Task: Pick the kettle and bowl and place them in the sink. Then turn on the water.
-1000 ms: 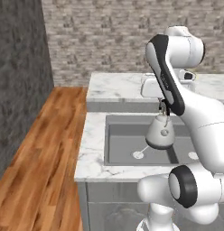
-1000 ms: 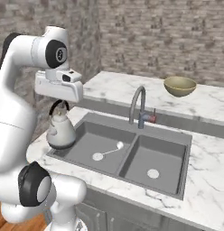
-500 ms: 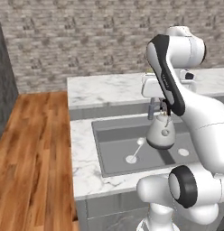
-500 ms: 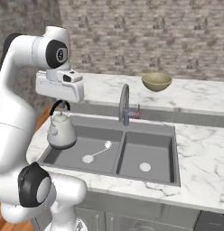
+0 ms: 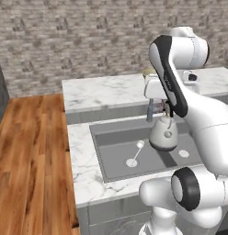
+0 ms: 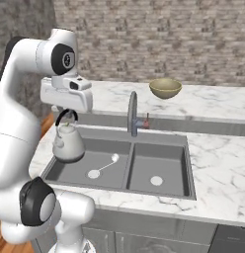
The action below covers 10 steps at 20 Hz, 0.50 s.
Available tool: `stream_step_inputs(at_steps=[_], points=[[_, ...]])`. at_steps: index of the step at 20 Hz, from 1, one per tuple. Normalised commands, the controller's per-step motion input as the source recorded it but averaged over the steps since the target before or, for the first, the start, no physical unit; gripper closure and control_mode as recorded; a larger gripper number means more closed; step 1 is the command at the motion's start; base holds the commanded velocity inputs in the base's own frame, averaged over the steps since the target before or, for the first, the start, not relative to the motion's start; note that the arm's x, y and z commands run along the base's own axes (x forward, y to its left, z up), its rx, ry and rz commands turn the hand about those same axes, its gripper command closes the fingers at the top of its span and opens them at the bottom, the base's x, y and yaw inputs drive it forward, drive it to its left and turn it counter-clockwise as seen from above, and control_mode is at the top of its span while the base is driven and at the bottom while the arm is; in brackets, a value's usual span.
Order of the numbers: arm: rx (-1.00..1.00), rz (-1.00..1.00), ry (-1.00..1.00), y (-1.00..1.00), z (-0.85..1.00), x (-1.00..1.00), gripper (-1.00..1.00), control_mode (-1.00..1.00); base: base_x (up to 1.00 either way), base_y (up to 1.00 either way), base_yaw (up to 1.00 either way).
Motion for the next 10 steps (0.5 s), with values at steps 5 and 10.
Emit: stream_step_inputs(at_steps=[5, 10], points=[[0.0, -0.01, 0.0, 0.3, -0.01, 0.46, 1.0, -1.0, 0.0, 0.0, 0.0], [0.0, 0.0, 0.0, 0.34, -0.1, 0.8, 1.0, -1.0, 0.0, 0.0, 0.0]])
